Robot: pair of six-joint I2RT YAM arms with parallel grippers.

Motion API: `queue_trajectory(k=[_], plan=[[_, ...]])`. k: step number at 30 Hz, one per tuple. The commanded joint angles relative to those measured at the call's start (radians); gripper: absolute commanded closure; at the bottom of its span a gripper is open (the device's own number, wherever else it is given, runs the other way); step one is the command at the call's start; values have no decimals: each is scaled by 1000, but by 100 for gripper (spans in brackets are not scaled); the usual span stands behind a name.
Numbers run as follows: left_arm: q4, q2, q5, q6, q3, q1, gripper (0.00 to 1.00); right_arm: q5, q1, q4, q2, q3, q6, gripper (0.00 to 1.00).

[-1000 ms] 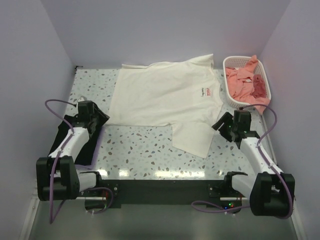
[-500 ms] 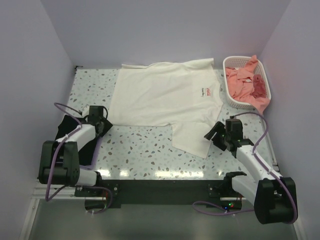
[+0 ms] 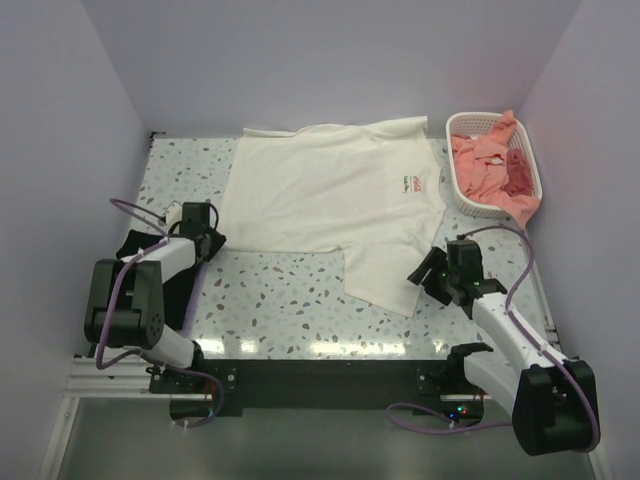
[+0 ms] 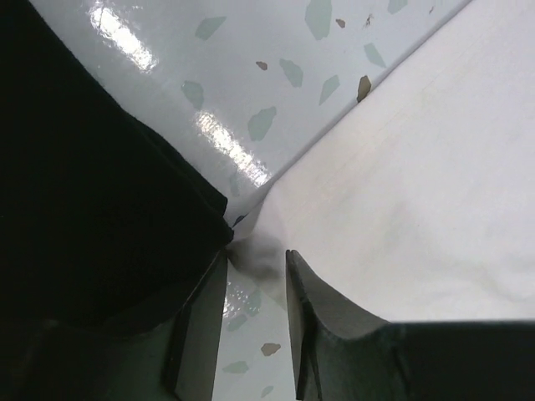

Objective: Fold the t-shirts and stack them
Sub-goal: Flatten the tshirt out, then fold the tshirt

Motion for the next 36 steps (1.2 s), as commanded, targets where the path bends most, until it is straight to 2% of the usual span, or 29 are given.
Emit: queue_trajectory(k=[1,4,9,12,14,15,17,20,23,31,36], plan=[[35,41,-31,-21,34,-2,65,31,26,-31,24,17,13,37],[35,49,-34,-28,39,-2,75,45,52,-26,50,8,26,38],[33,57,-34,-23,48,-4,92,76,95,-3,76,-9,62,47],[31,60,-29,-20,48,-2,100,87,107,23,106,-15,75,53],[33,60,-26,-20,47,-4,100,90,116,44,142,-15,78,58],[33,62,-26,-20,48,-2,100,87,116,54,154,-15,78,68],[30,60,-26,-15,48,-2,100,91,116,69,183,-13,75,79],[22,49,-29,-6,50,-2,100,91,116,45,202,5,62,100],[13,25,-31,3,48,-2,100,97,116,-5,156,30,50,100],[-30,-79,-55,20,33,-2,100,122,115,-288,-145,111,32,100],[-61,-130,-62,28,22,-2,100,114,116,-400,-226,143,29,100]])
